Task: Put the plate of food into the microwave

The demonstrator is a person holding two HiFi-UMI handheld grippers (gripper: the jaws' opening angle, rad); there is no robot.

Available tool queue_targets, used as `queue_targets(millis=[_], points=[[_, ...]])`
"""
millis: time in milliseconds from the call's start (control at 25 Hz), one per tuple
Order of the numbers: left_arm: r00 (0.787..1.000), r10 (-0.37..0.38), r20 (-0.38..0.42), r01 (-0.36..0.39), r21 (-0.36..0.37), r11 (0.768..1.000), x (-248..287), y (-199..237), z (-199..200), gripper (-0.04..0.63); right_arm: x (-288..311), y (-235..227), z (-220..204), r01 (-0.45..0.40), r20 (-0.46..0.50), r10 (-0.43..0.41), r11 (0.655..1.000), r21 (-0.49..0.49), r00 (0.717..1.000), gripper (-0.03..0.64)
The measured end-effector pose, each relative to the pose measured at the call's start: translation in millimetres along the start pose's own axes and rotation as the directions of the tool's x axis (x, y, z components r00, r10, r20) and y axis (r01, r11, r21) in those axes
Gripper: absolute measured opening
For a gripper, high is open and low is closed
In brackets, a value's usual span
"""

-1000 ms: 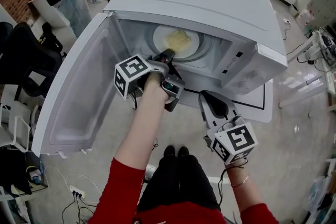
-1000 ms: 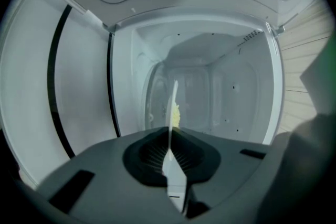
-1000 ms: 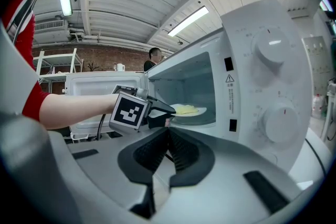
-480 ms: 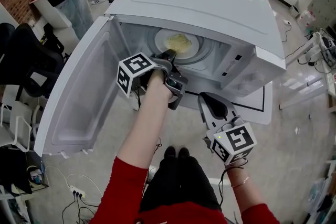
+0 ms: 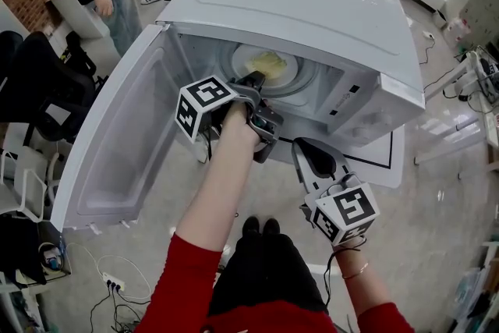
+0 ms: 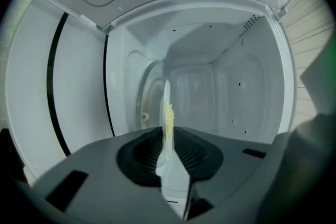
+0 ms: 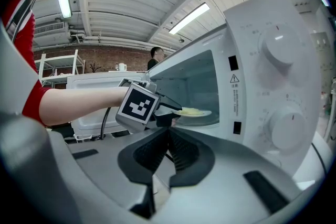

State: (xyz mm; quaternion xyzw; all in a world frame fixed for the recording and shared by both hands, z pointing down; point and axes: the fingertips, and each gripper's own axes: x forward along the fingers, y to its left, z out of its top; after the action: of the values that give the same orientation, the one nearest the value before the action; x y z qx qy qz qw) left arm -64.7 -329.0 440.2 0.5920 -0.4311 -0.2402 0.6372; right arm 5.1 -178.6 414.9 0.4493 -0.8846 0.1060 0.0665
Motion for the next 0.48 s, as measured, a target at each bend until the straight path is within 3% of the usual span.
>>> queue_targets(millis=[480], points=[[0.998,0.063,-0.028,-0.063,-0.025,0.998,-4.0,-4.8,-4.7,0.184,0.2,-0.5,8.1,-0.005,-0.001,0.005,1.0,0.006,1.0,0.014]])
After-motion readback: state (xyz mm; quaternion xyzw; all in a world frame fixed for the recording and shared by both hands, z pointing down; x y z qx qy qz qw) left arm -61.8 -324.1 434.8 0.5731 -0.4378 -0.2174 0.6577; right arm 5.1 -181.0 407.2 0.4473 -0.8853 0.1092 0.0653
